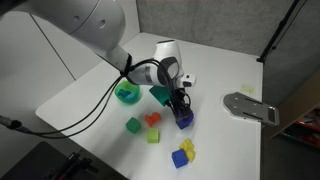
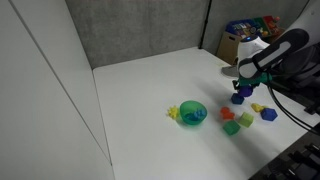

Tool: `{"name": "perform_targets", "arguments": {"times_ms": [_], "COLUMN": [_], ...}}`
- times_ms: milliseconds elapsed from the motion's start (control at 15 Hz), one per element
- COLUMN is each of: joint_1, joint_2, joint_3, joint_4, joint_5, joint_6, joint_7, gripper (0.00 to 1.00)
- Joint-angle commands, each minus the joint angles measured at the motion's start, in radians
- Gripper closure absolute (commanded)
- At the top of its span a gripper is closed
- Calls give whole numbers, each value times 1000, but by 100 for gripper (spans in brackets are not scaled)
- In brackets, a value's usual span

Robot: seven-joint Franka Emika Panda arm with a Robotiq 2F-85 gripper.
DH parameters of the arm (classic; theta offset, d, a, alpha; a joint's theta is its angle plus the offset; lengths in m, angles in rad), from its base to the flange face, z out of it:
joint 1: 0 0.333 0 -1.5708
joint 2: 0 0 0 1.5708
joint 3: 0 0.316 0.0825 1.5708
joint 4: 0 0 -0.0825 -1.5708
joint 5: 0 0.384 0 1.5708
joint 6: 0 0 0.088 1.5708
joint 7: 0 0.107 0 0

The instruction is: Move the purple ball from the bowl to the dark blue block

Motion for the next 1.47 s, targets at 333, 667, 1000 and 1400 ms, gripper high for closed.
{"name": "perform_targets", "arguments": {"times_ms": [333,667,1000,1400], "joint_1": [18,17,19,25], "joint_2": [39,60,63,29], "joint_3": [3,6,4,4], "joint_4": [59,71,75,52], "joint_5": [-4,-1,0,-2], "joint_6": [-7,-6,-6,4], "joint_7": [21,17,17,14], "gripper": [57,57,8,0]}}
